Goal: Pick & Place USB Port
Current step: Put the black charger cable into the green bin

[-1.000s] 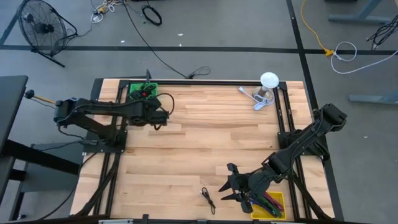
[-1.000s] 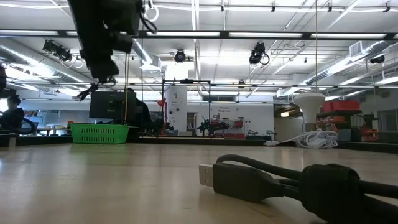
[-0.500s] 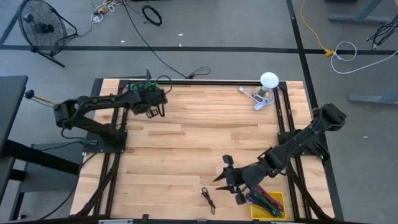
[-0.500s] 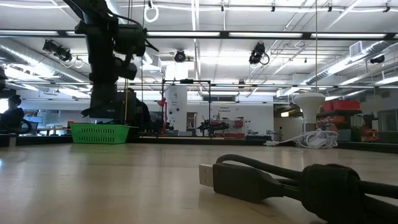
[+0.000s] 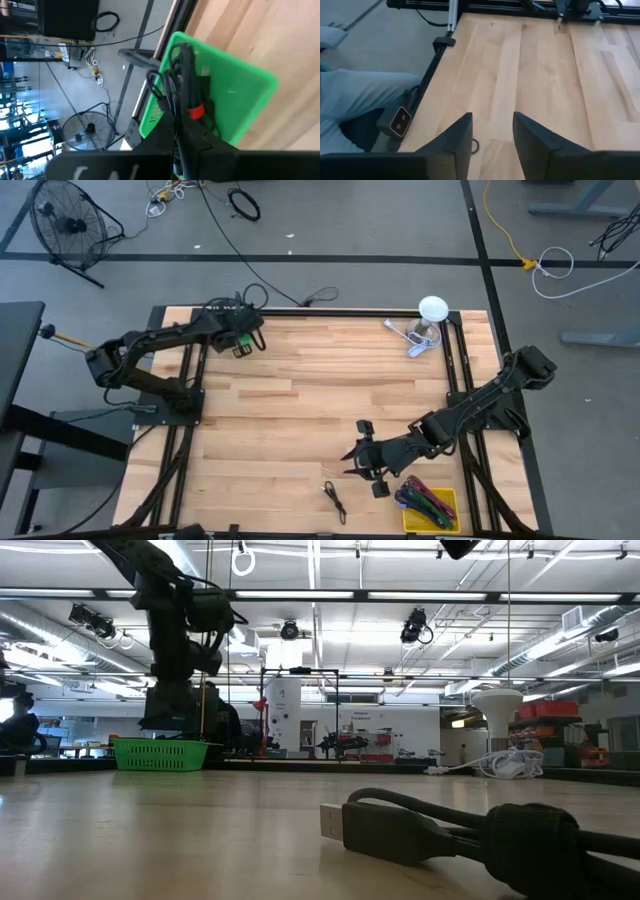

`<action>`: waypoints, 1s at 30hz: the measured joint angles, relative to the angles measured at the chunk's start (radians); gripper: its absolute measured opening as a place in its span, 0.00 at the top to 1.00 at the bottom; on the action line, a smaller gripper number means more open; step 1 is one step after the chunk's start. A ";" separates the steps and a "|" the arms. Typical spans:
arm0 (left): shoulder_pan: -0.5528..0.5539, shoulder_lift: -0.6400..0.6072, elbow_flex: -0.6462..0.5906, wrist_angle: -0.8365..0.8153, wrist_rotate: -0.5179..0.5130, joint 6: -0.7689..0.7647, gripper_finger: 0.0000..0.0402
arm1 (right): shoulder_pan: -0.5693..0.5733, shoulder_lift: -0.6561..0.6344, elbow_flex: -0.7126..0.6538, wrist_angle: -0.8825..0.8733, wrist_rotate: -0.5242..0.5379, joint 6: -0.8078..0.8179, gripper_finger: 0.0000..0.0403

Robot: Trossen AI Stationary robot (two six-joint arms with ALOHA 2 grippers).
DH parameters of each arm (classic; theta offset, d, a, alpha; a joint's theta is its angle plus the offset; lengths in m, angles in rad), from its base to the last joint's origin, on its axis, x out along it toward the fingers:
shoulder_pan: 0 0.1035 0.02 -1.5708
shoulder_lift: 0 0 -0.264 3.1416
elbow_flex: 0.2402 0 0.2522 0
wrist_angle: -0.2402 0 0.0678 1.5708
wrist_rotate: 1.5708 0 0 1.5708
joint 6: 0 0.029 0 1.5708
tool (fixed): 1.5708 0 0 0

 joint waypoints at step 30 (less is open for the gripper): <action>0.121 0.112 0.000 0.042 0.122 0.127 0.98 | -0.003 0.000 0.000 -0.052 0.016 -0.001 0.65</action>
